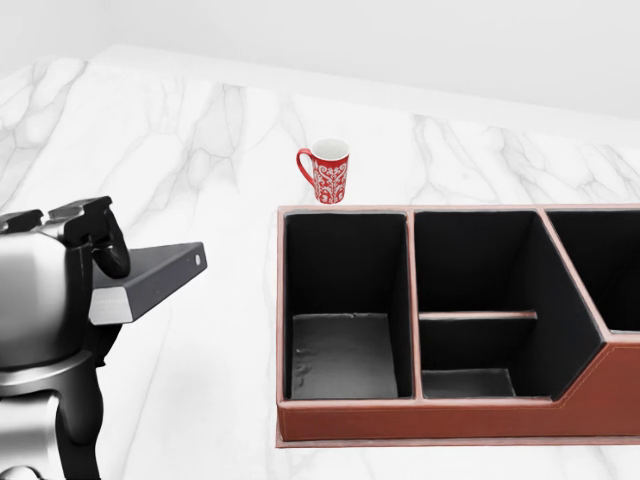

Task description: Pick up the book and place it in the left compartment of the caddy.

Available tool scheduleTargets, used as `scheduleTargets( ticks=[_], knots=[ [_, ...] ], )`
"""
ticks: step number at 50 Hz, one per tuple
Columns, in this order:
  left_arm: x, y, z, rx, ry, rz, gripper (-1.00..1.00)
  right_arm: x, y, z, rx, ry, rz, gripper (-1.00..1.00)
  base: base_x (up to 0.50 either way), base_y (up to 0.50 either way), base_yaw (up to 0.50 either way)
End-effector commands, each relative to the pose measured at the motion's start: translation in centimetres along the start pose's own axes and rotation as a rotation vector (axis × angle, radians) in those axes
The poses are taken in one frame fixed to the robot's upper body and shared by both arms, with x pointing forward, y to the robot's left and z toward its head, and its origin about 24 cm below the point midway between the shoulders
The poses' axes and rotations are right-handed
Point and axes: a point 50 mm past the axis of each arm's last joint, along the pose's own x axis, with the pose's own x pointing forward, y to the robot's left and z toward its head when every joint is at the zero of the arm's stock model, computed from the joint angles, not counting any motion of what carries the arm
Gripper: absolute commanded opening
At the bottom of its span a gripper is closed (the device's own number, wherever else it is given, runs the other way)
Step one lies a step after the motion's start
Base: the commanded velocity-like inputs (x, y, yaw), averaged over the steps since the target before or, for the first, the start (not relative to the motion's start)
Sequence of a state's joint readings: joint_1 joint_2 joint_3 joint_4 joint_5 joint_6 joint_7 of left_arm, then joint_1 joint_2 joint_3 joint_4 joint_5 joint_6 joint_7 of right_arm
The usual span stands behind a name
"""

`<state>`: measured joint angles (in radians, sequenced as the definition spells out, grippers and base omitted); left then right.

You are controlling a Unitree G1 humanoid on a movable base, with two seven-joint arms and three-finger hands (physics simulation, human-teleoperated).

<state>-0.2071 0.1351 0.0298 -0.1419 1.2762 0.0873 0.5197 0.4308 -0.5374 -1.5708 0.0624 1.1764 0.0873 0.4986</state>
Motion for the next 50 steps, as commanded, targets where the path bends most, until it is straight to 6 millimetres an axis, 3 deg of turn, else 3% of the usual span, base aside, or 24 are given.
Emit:
scheduleTargets(
  ticks=[1,20,32,43,50],
  knots=[
    [0.4,5.0,2.1,-0.035,-0.044,0.198,-1.00,-0.1,0.0,-0.1,0.002,0.000,0.003,1.00,0.00,0.00,0.00],
    [-1.2,6.7,7.7,-0.092,-0.234,0.213,-1.00,-0.1,0.2,0.0,0.000,-0.002,0.013,1.00,0.00,0.00,0.00],
    [-2.0,7.4,8.9,-0.091,-0.289,0.214,-1.00,-0.2,0.1,-0.1,-0.004,0.002,0.012,1.00,0.00,0.00,0.00],
    [-3.1,9.5,10.3,-0.087,-0.404,0.273,-1.00,0.0,0.2,0.1,-0.005,-0.001,0.013,1.00,0.00,0.00,0.00],
    [-4.1,9.4,10.9,-0.109,-0.431,0.259,-1.00,0.0,0.2,0.0,-0.008,0.001,0.014,1.00,0.00,0.00,0.00]
  ],
)
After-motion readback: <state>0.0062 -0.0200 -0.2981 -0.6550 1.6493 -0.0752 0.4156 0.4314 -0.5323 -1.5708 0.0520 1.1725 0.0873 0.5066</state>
